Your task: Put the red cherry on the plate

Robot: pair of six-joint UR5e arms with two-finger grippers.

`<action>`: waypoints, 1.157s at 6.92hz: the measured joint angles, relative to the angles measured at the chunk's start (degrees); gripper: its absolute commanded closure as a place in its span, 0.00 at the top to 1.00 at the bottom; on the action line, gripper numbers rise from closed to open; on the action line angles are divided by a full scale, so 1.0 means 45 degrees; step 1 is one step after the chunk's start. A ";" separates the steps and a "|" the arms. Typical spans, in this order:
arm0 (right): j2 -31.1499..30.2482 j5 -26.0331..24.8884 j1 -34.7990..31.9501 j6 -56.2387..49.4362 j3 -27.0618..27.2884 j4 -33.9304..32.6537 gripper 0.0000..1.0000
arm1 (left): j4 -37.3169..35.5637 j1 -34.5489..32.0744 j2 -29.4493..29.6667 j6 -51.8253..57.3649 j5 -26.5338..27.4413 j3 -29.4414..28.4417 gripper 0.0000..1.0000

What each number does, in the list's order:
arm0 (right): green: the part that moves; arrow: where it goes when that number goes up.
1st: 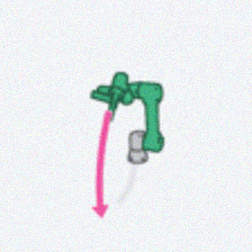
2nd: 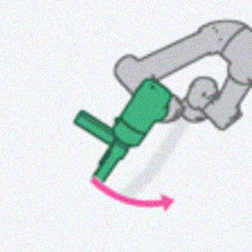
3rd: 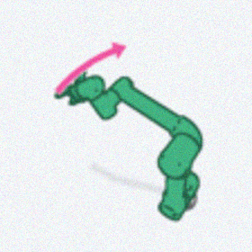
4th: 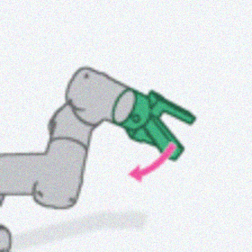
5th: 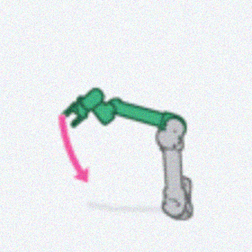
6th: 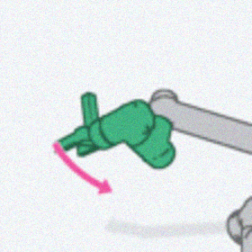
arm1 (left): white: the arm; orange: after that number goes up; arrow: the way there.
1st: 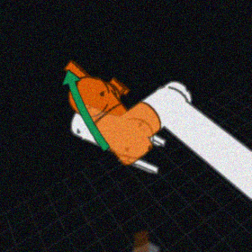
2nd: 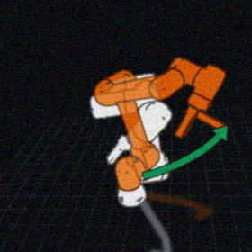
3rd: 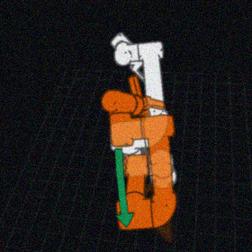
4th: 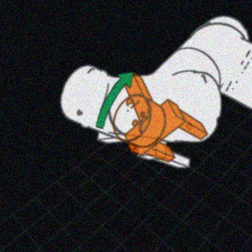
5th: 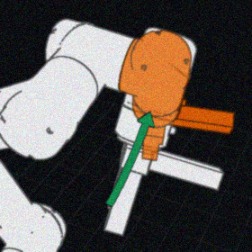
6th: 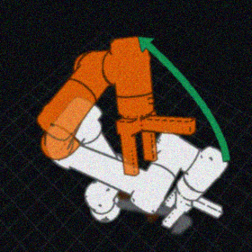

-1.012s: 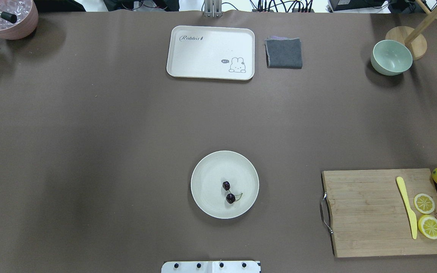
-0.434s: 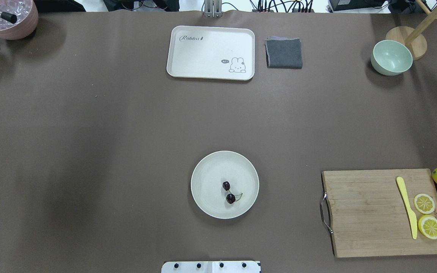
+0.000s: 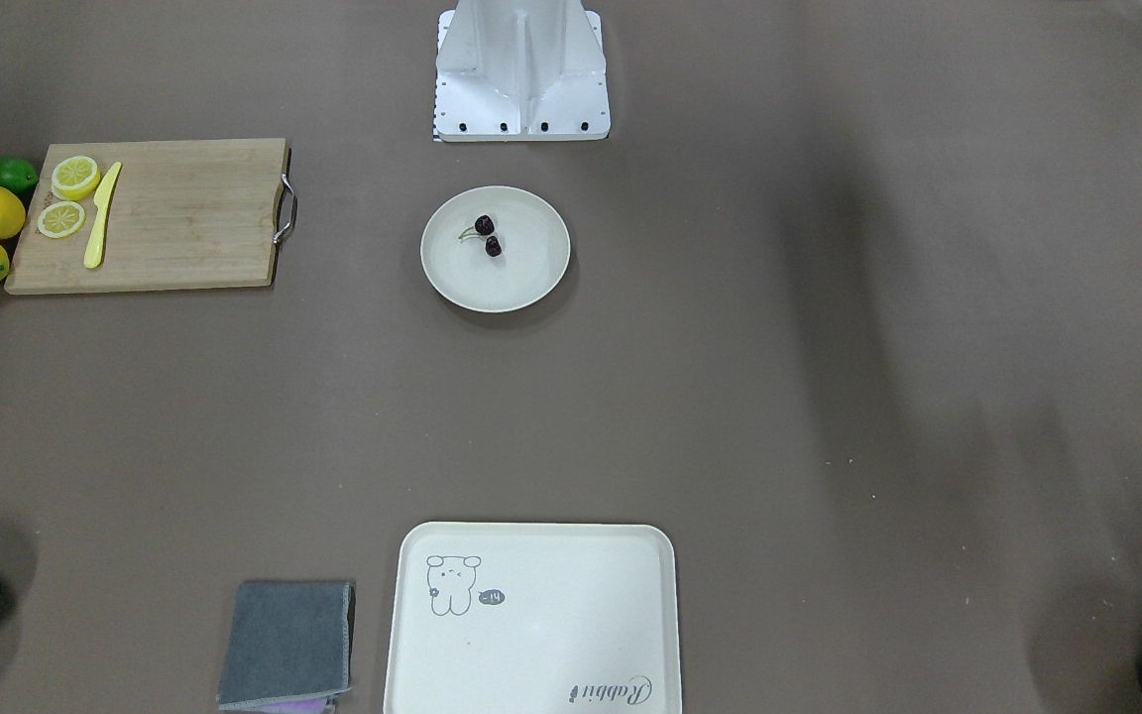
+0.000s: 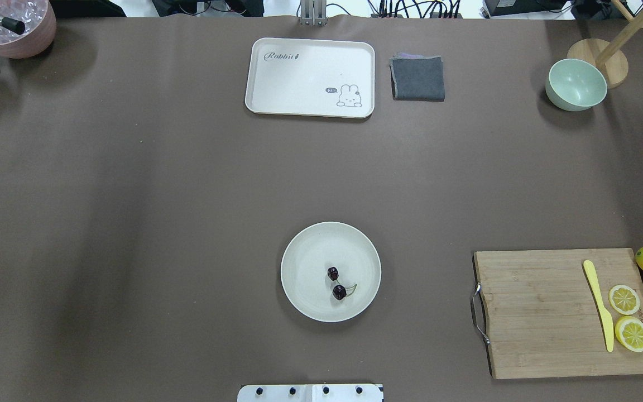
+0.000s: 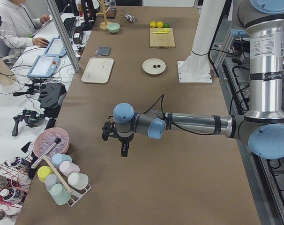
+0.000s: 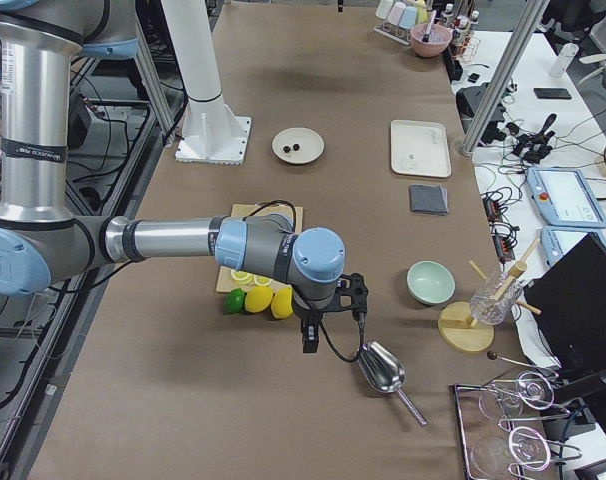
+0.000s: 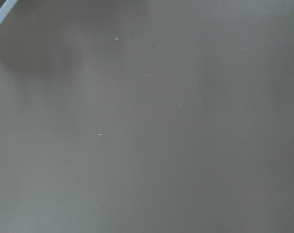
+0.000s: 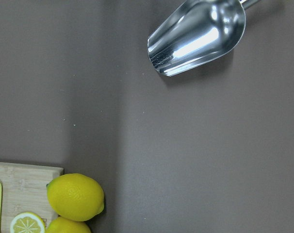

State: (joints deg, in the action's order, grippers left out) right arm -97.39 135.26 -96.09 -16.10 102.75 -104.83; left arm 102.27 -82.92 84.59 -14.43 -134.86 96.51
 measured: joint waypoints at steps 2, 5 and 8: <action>-0.0118 -0.0062 -0.0012 -0.0083 -0.0115 0.0268 1.00 | -0.0058 -0.0543 -0.0100 -0.0058 0.0036 -0.0118 0.98; -0.0258 -0.0455 -0.0027 -0.0103 -0.0058 0.1231 1.00 | 0.0043 -0.0634 -0.0830 0.0116 -0.0071 0.0593 0.98; -0.0277 -0.0663 -0.0033 -0.0109 -0.0022 0.1710 1.00 | 0.0091 -0.0680 -0.0959 0.0434 -0.0265 0.0718 0.98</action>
State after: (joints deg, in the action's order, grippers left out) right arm -98.64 132.27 -96.24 -16.59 102.65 -97.14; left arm 102.68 -85.98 80.28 -12.48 -136.05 99.74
